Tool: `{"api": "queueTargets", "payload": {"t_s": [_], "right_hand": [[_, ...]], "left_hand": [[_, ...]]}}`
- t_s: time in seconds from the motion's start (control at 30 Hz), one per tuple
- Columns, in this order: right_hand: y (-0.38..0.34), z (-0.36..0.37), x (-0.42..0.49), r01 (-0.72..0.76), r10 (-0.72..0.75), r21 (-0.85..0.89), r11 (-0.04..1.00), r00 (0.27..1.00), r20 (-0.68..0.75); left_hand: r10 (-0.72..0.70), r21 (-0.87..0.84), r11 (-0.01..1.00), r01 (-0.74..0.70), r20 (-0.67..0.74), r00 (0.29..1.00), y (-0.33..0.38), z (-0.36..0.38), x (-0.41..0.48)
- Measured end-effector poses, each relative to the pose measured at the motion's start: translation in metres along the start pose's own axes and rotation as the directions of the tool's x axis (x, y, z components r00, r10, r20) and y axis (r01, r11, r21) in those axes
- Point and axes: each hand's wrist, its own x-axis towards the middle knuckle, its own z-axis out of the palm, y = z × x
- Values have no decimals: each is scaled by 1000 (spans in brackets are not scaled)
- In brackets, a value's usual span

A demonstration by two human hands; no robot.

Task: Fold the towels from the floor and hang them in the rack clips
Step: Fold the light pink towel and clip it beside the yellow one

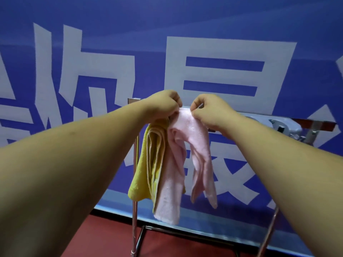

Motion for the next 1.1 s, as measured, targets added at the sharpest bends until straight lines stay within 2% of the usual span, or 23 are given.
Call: {"api": "queueTargets", "payload": {"t_s": [0.13, 0.23, 0.33, 0.43, 0.53, 0.6, 0.67, 0.73, 0.93, 1.1], "right_hand": [[6, 15, 12, -14, 12, -207, 978, 1000, -12], [13, 25, 8, 18, -20, -455, 890, 1000, -1], [15, 32, 0, 103, -125, -608, 787, 992, 7], [10, 31, -12, 206, -234, -556, 805, 972, 23], [5, 30, -26, 250, -199, -539, 804, 968, 151], [4, 30, -33, 247, -151, -529, 812, 964, 218], [4, 33, -37, 240, -142, -516, 822, 964, 223], [6, 38, -37, 225, -139, -526, 820, 970, 199], [11, 60, -24, 138, -153, -570, 810, 988, 22], [10, 60, -23, 99, -159, -639, 763, 987, -38]], "left_hand": [[25, 124, 992, -23, -16, 1000, -7, 13, 11], [61, 305, 951, -44, -47, 997, -14, 22, 15], [154, 369, 925, -94, -137, 979, -20, 22, 8], [296, 419, 879, -227, -106, 949, -25, 19, -15], [417, 537, 762, -363, 22, 909, -34, 24, -44], [430, 606, 711, -356, 26, 903, -37, 32, -53], [426, 629, 712, -314, -31, 904, -38, 44, -54], [438, 642, 710, -289, -81, 895, -35, 51, -51], [501, 700, 646, -306, -85, 861, -19, 30, -34], [522, 675, 637, -373, -21, 853, -30, 28, -31]]}}
